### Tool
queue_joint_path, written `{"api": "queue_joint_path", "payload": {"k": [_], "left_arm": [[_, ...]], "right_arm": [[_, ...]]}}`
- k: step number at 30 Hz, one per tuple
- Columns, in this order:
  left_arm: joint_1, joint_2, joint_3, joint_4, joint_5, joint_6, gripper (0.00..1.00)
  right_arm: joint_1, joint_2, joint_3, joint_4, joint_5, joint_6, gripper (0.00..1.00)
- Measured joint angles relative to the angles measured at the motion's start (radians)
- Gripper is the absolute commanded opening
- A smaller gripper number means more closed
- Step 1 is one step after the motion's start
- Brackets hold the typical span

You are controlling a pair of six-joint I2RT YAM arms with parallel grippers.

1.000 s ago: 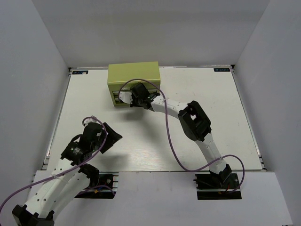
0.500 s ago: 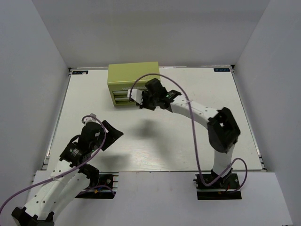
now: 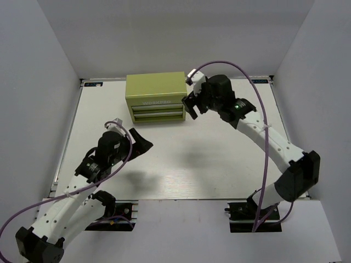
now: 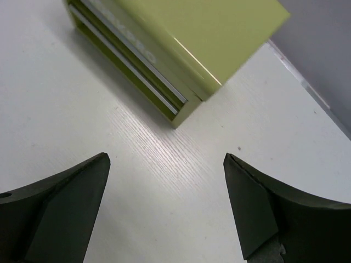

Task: Sort the stationery into containers
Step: Close the drawer

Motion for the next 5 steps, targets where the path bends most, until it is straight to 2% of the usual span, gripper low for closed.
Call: {"api": "queue_joint_path", "payload": {"k": [5], "left_arm": [[0.0, 0.063, 0.04, 0.075, 0.02, 0.072, 0.99]], "right_arm": [[-0.016, -0.182, -0.161, -0.003, 0.095, 0.06, 0.9]]}}
